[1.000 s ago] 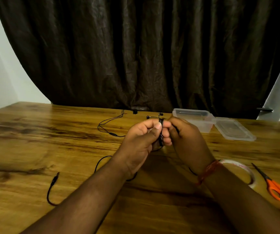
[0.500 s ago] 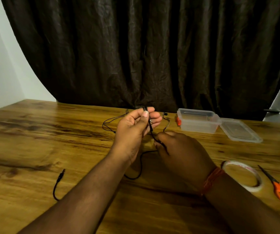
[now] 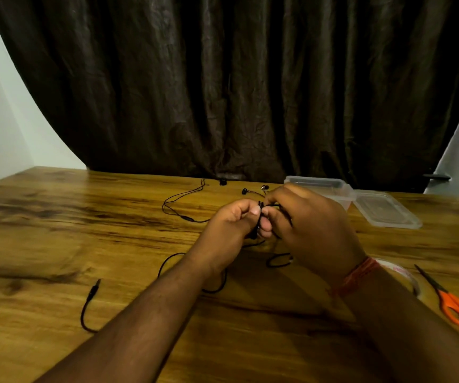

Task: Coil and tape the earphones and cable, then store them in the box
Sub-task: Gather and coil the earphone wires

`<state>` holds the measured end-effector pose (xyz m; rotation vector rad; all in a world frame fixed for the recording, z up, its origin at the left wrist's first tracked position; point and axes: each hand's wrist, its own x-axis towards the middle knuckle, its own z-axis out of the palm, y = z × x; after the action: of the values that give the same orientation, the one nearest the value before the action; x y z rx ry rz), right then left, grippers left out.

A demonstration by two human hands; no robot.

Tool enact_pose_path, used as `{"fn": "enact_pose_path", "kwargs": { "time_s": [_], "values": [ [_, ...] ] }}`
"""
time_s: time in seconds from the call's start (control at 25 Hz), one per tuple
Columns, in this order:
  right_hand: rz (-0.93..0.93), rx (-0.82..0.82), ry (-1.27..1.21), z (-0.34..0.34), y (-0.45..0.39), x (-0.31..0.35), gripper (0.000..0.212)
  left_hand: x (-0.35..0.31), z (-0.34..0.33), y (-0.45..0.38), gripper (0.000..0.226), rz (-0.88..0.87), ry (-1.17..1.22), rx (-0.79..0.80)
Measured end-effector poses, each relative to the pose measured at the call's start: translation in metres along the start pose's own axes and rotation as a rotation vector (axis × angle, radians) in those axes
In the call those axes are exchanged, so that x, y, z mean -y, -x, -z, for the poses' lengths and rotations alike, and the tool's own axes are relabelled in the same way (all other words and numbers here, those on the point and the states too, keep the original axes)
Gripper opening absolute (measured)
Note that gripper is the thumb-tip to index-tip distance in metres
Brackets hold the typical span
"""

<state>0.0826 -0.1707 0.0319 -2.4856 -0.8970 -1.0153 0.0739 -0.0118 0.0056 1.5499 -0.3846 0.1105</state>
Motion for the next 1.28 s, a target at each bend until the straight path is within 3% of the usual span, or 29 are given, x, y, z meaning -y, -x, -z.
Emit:
{"fn": "enact_pose_path", "kwargs": {
  "time_s": [0.16,0.4,0.56,0.88,1.0,1.28],
  "values": [
    [-0.02,-0.056,0.016,-0.004,0.001,-0.007,0.01,-0.003,0.0,0.002,0.027,0.025,0.014,0.061],
    [-0.164,0.023,-0.185,-0.025,0.003,-0.009,0.02,-0.007,-0.003,0.005,0.016,0.016,0.331,0.081],
    [-0.196,0.108,-0.304,-0.033,0.008,-0.001,0.015,-0.012,-0.003,0.003,0.02,-0.033,0.477,-0.009],
    [-0.059,0.26,-0.061,-0.029,0.013,0.015,0.021,-0.015,0.001,-0.001,0.02,-0.076,0.514,-0.217],
    [-0.009,0.311,-0.004,-0.027,0.014,0.021,0.023,-0.012,0.003,-0.003,0.02,-0.087,0.454,-0.281],
    [0.076,0.117,0.002,-0.014,0.01,0.017,0.016,-0.003,0.001,-0.003,0.021,-0.009,0.043,-0.214]
  ]
}}
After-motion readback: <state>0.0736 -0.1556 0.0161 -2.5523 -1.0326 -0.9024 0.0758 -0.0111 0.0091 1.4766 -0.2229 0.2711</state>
